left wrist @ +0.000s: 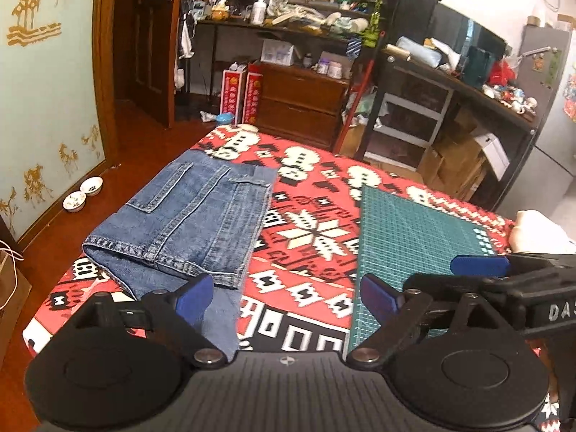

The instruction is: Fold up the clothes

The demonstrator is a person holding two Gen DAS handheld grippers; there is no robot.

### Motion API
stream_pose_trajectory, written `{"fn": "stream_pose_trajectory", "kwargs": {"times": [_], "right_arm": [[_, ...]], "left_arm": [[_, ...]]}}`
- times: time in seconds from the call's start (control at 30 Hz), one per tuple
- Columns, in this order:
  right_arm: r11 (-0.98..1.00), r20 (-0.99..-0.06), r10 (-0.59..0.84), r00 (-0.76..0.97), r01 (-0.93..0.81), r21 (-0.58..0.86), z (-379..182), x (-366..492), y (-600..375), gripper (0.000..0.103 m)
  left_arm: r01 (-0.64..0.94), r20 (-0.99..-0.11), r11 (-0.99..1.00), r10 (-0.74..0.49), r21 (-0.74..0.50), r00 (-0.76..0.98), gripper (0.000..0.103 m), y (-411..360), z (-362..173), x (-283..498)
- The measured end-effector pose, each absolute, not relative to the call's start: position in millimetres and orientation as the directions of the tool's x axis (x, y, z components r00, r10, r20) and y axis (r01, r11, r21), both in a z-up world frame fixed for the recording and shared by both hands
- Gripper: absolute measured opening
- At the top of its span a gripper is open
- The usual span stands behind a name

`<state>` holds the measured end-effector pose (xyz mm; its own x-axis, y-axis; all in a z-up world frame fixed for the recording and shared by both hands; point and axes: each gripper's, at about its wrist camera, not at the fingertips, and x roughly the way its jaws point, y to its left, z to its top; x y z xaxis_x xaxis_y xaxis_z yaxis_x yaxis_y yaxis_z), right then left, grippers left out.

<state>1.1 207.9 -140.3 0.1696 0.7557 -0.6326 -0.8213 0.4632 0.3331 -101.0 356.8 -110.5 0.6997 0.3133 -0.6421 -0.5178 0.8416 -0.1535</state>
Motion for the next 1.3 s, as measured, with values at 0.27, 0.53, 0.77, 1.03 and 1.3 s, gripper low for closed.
{"fn": "stream_pose_trajectory", "kwargs": {"times": [0.27,0.53,0.77,1.03,1.3], "right_arm": [[0.469,-0.659,0.733,0.169,-0.827,0.309,-111.1,-24.2,187.4,0.103],[0.484,-0.659,0.711,0.245,-0.851,0.205,-75.2,-70.2,179.8,0.103],[0.513,-0.655,0.688,0.312,-0.847,0.136,-41.5,-105.1,175.1,0.103],[0.545,-0.64,0.718,0.272,-0.792,0.275,-17.0,-110.6,161.0,0.103],[0.594,-0.694,0.658,0.292,-0.768,0.24,-15.7,-118.7,157.8,0.103]], "left_arm": [[-0.56,-0.708,0.814,0.302,-0.158,0.639,0.089,340.1,-86.4,-126.4],[-0.637,-0.733,0.768,0.4,-0.059,0.55,0.089,322.5,-56.6,-159.0],[-0.68,-0.707,0.732,0.461,-0.039,0.536,0.09,315.3,-29.5,-190.9],[-0.696,-0.687,0.718,0.503,-0.004,0.524,0.09,307.2,-4.5,-208.6],[-0.683,-0.736,0.729,0.439,-0.043,0.515,0.09,297.8,-16.0,-211.7]]}}
